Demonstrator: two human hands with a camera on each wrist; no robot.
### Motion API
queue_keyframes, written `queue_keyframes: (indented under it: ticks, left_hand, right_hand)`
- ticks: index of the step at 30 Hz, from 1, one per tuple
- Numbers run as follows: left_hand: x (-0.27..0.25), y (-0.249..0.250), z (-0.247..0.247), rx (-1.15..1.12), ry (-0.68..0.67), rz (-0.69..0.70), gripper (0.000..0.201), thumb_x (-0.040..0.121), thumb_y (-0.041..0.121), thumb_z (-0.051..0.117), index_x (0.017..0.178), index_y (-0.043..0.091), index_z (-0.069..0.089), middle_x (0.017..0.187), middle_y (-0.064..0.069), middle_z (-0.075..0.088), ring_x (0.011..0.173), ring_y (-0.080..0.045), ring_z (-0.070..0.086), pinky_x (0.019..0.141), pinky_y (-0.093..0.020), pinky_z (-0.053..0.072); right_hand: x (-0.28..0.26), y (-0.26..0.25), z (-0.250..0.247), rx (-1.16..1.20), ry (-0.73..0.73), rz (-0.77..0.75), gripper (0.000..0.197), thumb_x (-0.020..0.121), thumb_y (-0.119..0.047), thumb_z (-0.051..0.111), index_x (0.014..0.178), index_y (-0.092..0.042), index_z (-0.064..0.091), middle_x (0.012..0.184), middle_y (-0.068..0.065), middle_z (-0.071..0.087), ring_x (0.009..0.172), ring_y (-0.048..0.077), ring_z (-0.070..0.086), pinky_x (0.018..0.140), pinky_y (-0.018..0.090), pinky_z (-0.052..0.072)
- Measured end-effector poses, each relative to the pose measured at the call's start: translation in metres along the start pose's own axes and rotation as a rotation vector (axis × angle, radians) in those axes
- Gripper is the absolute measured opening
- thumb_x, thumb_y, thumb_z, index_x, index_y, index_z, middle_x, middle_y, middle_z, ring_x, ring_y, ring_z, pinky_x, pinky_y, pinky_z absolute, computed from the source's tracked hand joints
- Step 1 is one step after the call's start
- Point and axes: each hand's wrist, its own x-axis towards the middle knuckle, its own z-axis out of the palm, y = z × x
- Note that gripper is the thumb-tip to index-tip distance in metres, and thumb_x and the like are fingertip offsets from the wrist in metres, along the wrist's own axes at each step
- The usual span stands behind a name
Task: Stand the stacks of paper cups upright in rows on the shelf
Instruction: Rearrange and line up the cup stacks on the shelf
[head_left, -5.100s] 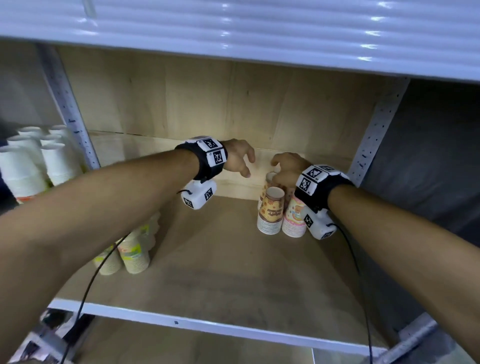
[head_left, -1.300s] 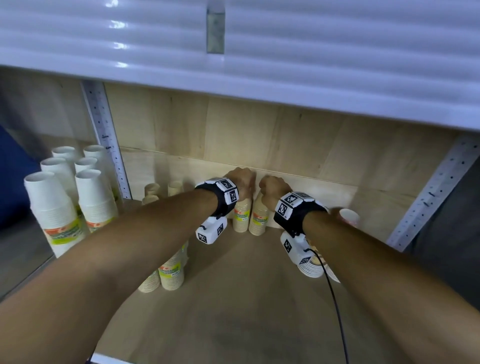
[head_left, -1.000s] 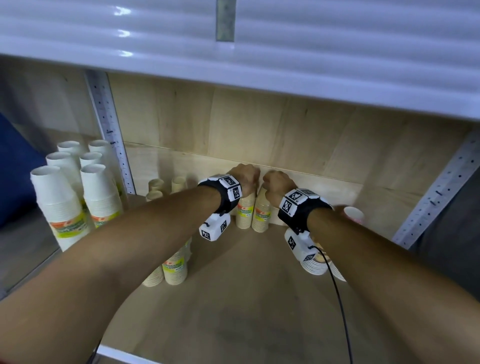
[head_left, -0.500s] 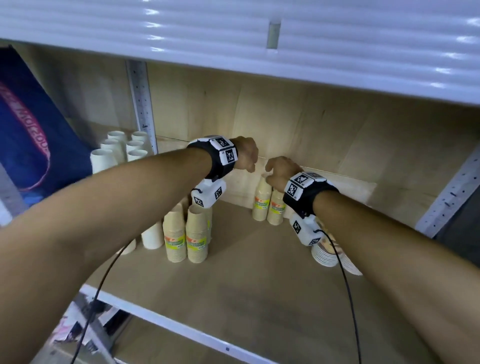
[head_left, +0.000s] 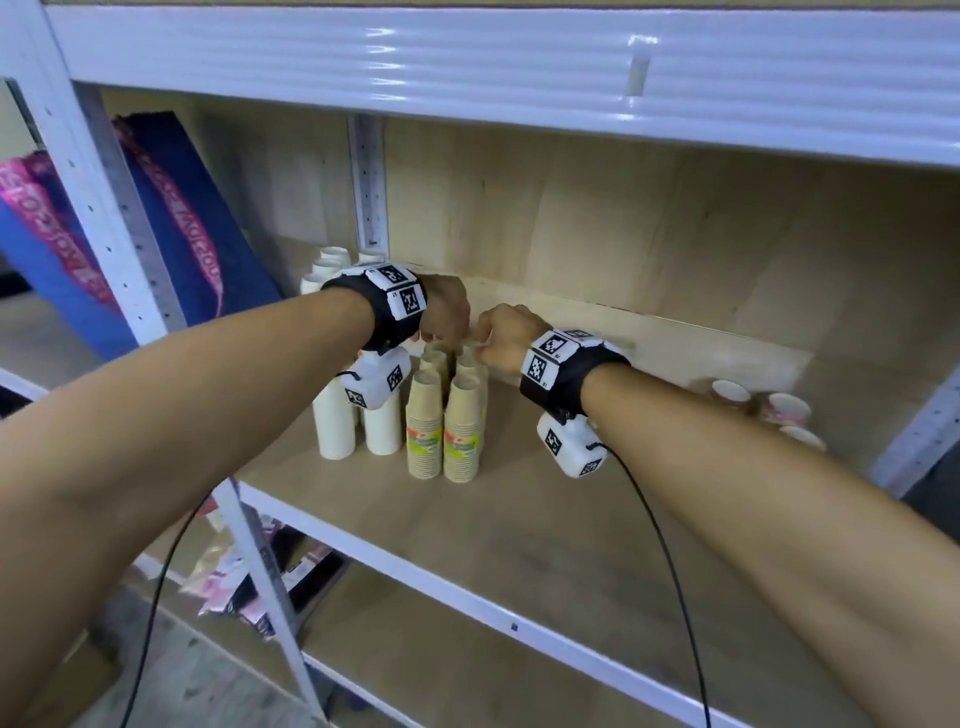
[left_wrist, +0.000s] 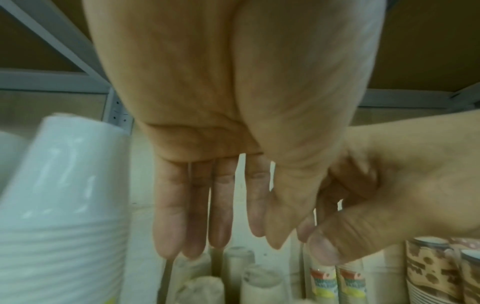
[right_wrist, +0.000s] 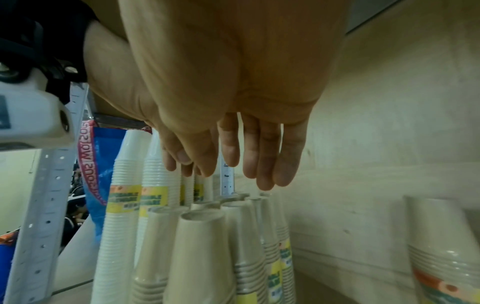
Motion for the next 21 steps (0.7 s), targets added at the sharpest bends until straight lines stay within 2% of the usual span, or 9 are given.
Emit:
queue_keyframes:
  ticks: [3,6,8,10,13,15,18,20,21]
  left_hand:
    - [-0.007,-0.009,0.012,-0.012,-0.003,-0.002,0.032,0.087,0.017,0.068,0.115,0.003,0.07,0.104,-0.014,0.07,0.079,-0.023,0.059,0.052,-0.015,0.047]
    - [-0.011,-0.016,0.024,-0.023,-0.002,0.01,0.034,0.087,0.017,0.067,0.118,0.001,0.068,0.095,-0.009,0.06,0.079,-0.021,0.051,0.045,-0.012,0.04]
    - [-0.011,-0.021,0.033,-0.047,0.01,0.035,0.029,0.089,0.017,0.066,0.114,0.003,0.068,0.095,-0.008,0.057,0.079,-0.019,0.05,0.043,-0.009,0.039]
    - [-0.013,-0.026,0.039,-0.114,0.058,0.038,0.019,0.09,0.017,0.068,0.108,0.012,0.066,0.1,-0.005,0.059,0.083,-0.018,0.053,0.052,-0.009,0.044]
    - [-0.015,-0.029,0.048,-0.197,0.036,0.048,0.029,0.087,0.015,0.07,0.116,0.013,0.066,0.115,-0.008,0.064,0.093,-0.028,0.065,0.076,-0.035,0.058]
    - [-0.013,-0.029,0.054,-0.233,0.026,0.039,0.037,0.086,0.014,0.071,0.123,0.013,0.063,0.119,-0.01,0.064,0.096,-0.033,0.067,0.08,-0.043,0.06]
    - [-0.012,-0.03,0.062,-0.228,0.031,0.053,0.035,0.087,0.013,0.07,0.12,0.01,0.061,0.116,-0.014,0.066,0.08,-0.029,0.069,0.069,-0.038,0.059]
    - [-0.01,-0.03,0.066,-0.244,0.045,0.064,0.029,0.086,0.01,0.069,0.114,0.01,0.061,0.112,-0.013,0.066,0.065,-0.022,0.063,0.059,-0.03,0.055]
    - [-0.01,-0.03,0.068,-0.253,0.044,0.066,0.03,0.086,0.009,0.069,0.115,0.009,0.061,0.11,-0.013,0.066,0.064,-0.022,0.062,0.058,-0.029,0.054]
  right_hand:
    - [-0.005,-0.015,0.006,0.018,-0.05,-0.02,0.027,0.078,-0.027,0.071,0.101,-0.013,0.069,0.107,0.009,0.067,0.092,0.029,0.066,0.079,0.034,0.057]
    - [-0.009,-0.022,0.014,0.006,-0.062,-0.019,0.012,0.078,-0.026,0.07,0.082,-0.018,0.063,0.095,0.007,0.067,0.086,0.027,0.066,0.065,0.027,0.048]
    - [-0.01,-0.025,0.02,0.031,-0.078,-0.019,0.023,0.08,-0.033,0.071,0.068,-0.023,0.054,0.089,0.005,0.063,0.085,0.026,0.064,0.067,0.027,0.043]
    - [-0.008,-0.027,0.026,0.047,-0.102,-0.01,0.033,0.079,-0.039,0.072,0.061,-0.025,0.049,0.084,0.005,0.06,0.083,0.026,0.063,0.067,0.027,0.041]
    - [-0.005,-0.029,0.033,0.032,-0.118,0.007,0.027,0.079,-0.038,0.071,0.07,-0.016,0.057,0.084,0.006,0.062,0.085,0.028,0.065,0.065,0.028,0.043]
    - [-0.004,-0.03,0.037,-0.001,-0.13,0.013,0.022,0.08,-0.032,0.072,0.081,-0.012,0.062,0.084,0.007,0.061,0.084,0.028,0.064,0.064,0.028,0.044]
    - [-0.001,-0.032,0.043,-0.049,-0.16,0.033,0.022,0.075,-0.023,0.076,0.085,-0.008,0.064,0.083,0.008,0.061,0.08,0.028,0.065,0.061,0.027,0.044]
    - [0.002,-0.034,0.046,-0.064,-0.19,0.046,0.02,0.072,-0.021,0.076,0.078,-0.008,0.061,0.083,0.009,0.062,0.08,0.028,0.066,0.059,0.027,0.043]
    - [0.003,-0.034,0.047,-0.062,-0.203,0.05,0.022,0.072,-0.02,0.076,0.073,-0.008,0.058,0.083,0.009,0.062,0.081,0.028,0.066,0.06,0.027,0.043]
